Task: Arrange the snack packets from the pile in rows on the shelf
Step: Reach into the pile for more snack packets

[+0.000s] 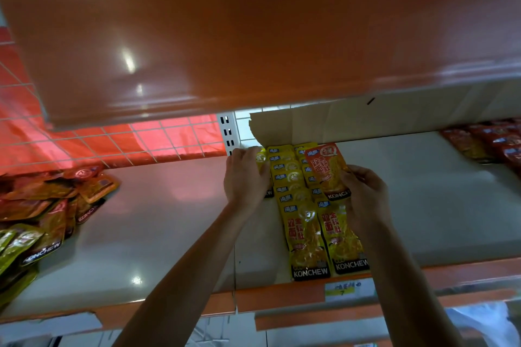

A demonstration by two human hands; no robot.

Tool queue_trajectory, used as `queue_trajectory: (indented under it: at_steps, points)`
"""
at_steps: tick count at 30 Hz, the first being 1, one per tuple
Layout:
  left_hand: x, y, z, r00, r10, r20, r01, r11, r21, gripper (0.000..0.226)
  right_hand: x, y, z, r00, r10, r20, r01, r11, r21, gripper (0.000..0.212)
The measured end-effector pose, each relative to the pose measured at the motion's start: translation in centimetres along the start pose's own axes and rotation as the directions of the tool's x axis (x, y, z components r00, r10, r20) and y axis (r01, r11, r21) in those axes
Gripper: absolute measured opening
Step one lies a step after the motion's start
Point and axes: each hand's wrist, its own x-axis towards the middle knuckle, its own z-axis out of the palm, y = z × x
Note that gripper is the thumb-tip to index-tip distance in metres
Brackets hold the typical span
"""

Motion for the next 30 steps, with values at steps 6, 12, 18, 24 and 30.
queue_trajectory:
  at_steps: [6, 12, 18, 24, 30]
  points:
    - [-1.4, 6.6, 1.8, 0.974, 0.225, -0.02, -0.226, 0.971, -0.076, 0.026, 1.2, -1.5, -2.2, 1.0, -0.004, 0.023, 0.003, 0.999, 0.047, 0.014]
    - [-2.3, 15.1, 5.2, 0.975, 0.105, 0.198, -0.025, 0.93, -0.368, 0.032, 4.0, -4.7, -7.3, 0.999, -0.03, 0.013, 0.029, 0.995, 0.096, 0.016]
    - [-3.1, 21.1, 10.4, 0.933, 0.031, 0.358, 0.167, 0.846, -0.506, 0.057, 7.6, -6.3, -13.1, 0.999, -0.036, -0.009, 0.036, 0.999, 0.013, 0.018]
    - [-3.7, 25.9, 14.7, 0.909, -0.004, 0.416, 0.246, 0.813, -0.529, 0.066, 11.1, -7.5, -18.4, 0.998, -0.048, -0.052, 0.04, 0.988, -0.149, 0.023]
    - [-3.6, 29.2, 17.6, 0.924, -0.038, 0.381, 0.253, 0.808, -0.532, 0.066, 12.5, -9.4, -22.4, 0.943, -0.304, -0.132, 0.157, 0.759, -0.632, 0.025]
